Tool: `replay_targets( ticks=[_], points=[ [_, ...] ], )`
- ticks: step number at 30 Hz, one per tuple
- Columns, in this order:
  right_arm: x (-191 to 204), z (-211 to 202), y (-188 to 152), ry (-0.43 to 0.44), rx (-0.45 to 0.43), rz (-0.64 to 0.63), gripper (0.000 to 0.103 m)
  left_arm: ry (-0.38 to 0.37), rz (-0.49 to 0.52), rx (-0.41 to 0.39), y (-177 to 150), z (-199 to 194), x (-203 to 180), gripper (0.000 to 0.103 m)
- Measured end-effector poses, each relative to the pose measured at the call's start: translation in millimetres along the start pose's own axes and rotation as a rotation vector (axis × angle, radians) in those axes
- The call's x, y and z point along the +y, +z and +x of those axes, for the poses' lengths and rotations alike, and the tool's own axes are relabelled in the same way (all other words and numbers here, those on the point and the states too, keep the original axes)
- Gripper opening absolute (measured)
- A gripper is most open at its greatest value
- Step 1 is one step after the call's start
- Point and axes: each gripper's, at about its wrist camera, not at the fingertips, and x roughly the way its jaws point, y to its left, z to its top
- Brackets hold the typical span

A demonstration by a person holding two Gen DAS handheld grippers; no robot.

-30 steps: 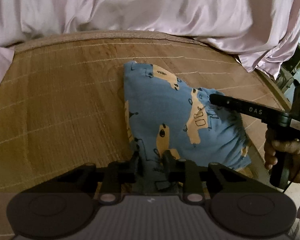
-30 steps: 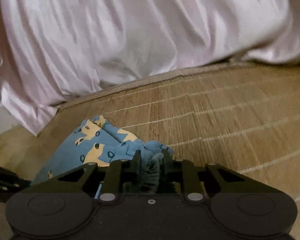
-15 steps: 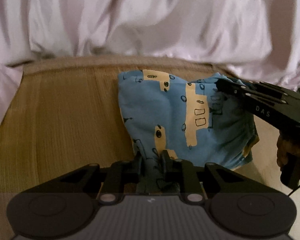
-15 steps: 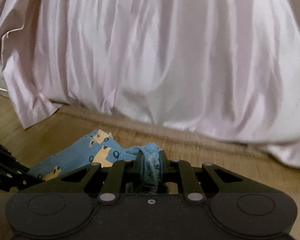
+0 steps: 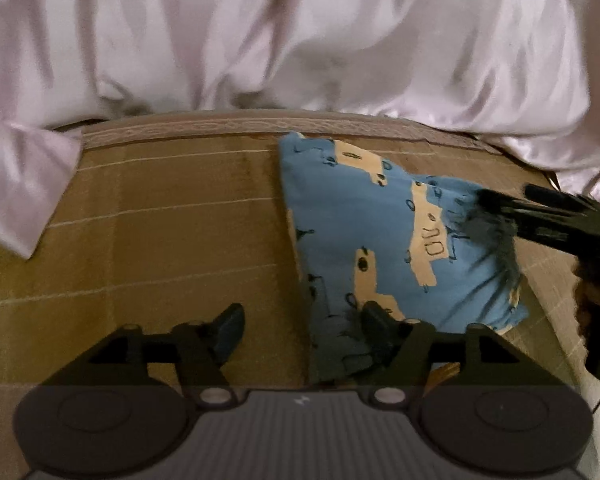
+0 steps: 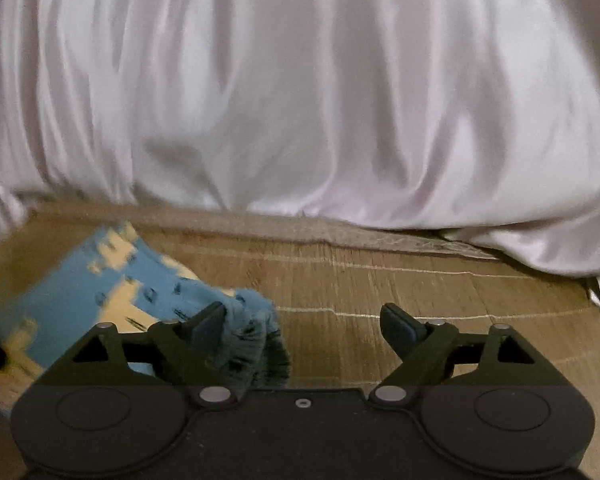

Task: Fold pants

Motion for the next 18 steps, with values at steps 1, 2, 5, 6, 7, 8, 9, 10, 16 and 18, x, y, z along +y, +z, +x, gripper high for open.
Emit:
replay_targets(
  ticks=[1,2,5,6,7,8,9,10,16,18],
  points=[
    [-2,-12,1,0.011,-0.021,0.012,0.088,0.017,-0.01,-0.005,-1,-6,0,0.078],
    [-1,-31,1,0.018,-0.052,0.015,0.095,0.03,-0.013,-0.014,-2,-11,0,0.084],
    [8,-78,-3,0.018,-0.12,0.008,0.102,0.061,-0.028,-0.078,-9,-36,-5,0.097],
    [12,-94,-6,0.023,-0.128,0.004,0.102,0.06,-0.027,-0.098,-11,-43,-7,0.099],
    [16,-109,-9,0.023,-0.133,0.004,0.102,0.059,-0.02,-0.113,-13,-51,-10,0.1],
    [20,-122,-12,0.016,-0.134,0.01,0.102,0.057,-0.01,-0.128,-16,-60,-14,0.101],
    [24,-136,-17,0.002,-0.133,0.026,0.102,0.054,-0.001,-0.141,-19,-67,-18,0.103],
    [28,-148,-21,-0.005,-0.13,0.039,0.102,0.052,0.012,-0.156,-24,-74,-22,0.103],
    [46,-201,-52,-0.054,-0.126,0.086,0.102,0.048,0.057,-0.179,-55,-99,-39,0.103],
    [49,-209,-62,-0.054,-0.111,0.103,0.102,0.047,0.058,-0.18,-67,-104,-41,0.103]
  ],
)
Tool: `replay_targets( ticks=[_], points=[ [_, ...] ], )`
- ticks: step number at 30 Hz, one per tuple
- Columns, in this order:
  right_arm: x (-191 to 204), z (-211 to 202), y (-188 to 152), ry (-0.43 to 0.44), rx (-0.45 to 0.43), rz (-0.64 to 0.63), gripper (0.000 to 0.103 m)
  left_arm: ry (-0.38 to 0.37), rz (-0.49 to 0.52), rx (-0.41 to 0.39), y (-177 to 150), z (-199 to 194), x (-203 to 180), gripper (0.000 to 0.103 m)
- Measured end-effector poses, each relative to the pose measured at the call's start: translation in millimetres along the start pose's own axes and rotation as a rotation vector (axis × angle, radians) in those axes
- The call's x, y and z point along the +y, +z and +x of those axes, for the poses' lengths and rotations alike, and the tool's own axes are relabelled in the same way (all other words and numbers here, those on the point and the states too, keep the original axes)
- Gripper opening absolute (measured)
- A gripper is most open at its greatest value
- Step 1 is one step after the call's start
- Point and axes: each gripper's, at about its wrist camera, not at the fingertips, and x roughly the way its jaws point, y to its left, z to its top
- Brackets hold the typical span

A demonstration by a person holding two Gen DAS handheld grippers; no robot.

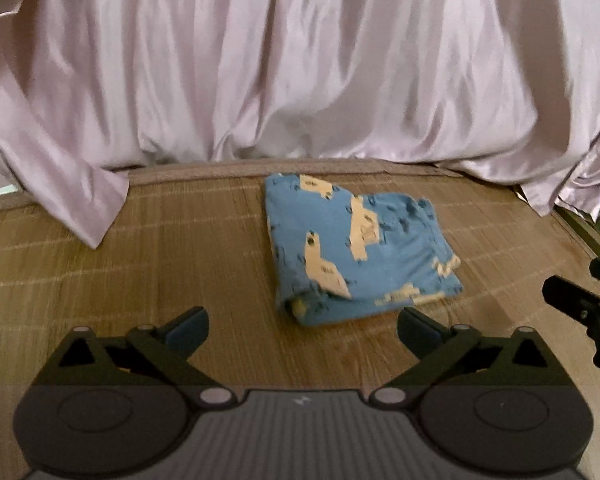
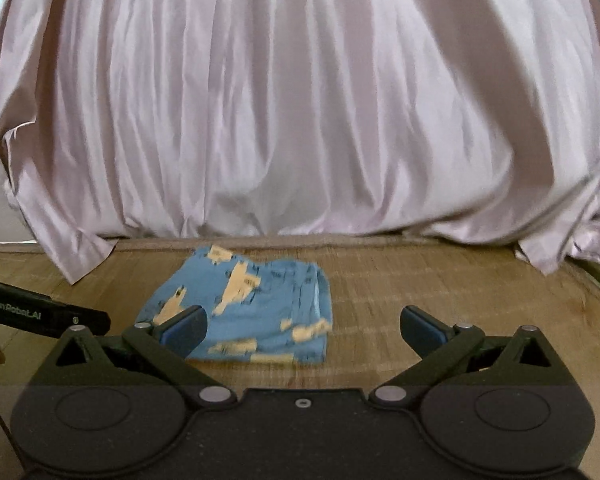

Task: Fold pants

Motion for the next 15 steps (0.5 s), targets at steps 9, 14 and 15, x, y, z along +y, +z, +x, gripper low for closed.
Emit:
replay_targets(
  ticks=[9,14,15],
  points=[
    [3,6,-22,0.059,0.084,0.039,0.102,0.048,0.003,0.025,-25,-9,1,0.103],
    [1,9,-25,0.066,0.103,0.052,0.102,0.064,0.025,0.027,-25,-8,0,0.103],
    [1,10,-25,0.066,0.107,0.054,0.102,0.068,0.029,0.031,-26,-8,0,0.103]
  ],
)
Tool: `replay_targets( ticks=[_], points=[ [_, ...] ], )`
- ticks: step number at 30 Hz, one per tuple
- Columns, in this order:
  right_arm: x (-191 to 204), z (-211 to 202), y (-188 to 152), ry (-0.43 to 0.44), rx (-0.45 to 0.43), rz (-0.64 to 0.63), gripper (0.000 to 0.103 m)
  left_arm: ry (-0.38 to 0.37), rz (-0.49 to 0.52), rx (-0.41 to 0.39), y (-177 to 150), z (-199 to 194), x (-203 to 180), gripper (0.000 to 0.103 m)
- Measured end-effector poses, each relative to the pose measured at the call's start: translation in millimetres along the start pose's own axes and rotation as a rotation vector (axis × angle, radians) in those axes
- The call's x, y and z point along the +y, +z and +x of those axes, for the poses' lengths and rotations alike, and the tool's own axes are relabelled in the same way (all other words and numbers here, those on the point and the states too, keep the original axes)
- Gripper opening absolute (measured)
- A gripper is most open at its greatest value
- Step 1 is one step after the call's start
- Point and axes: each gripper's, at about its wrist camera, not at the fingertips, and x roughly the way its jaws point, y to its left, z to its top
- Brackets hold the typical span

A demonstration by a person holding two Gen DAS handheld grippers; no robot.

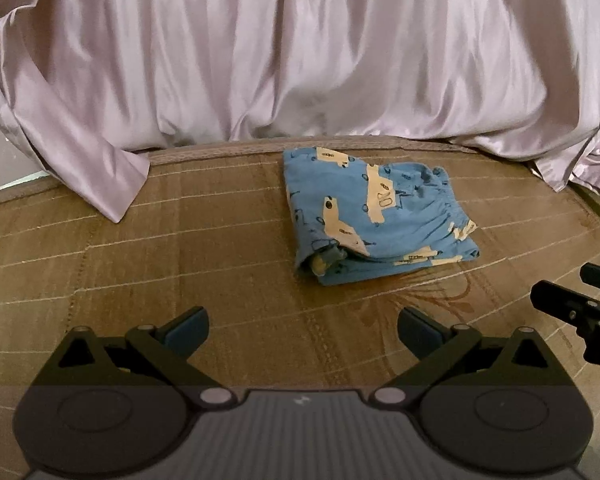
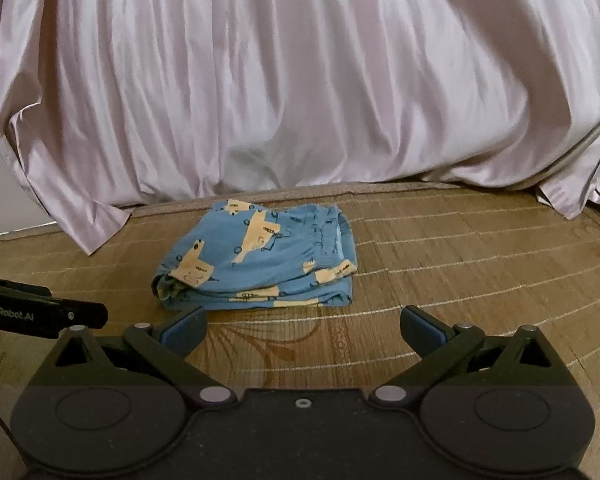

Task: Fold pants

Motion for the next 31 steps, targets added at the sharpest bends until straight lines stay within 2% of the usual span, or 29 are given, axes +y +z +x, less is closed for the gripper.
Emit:
replay_targets(
  ticks=[12,31],
  points=[
    [-1.3,-0.9,0.5,-0.001,0.001,0.015,0.102,0.013,0.012,0.038,-4.7,2.7,0.9,0.103],
    [2.3,4.4,-3.4,0.011,0.037,0.005,0.102,0.013,0.029,0.041,-5.8,3.1,1.1,0.103]
  ],
)
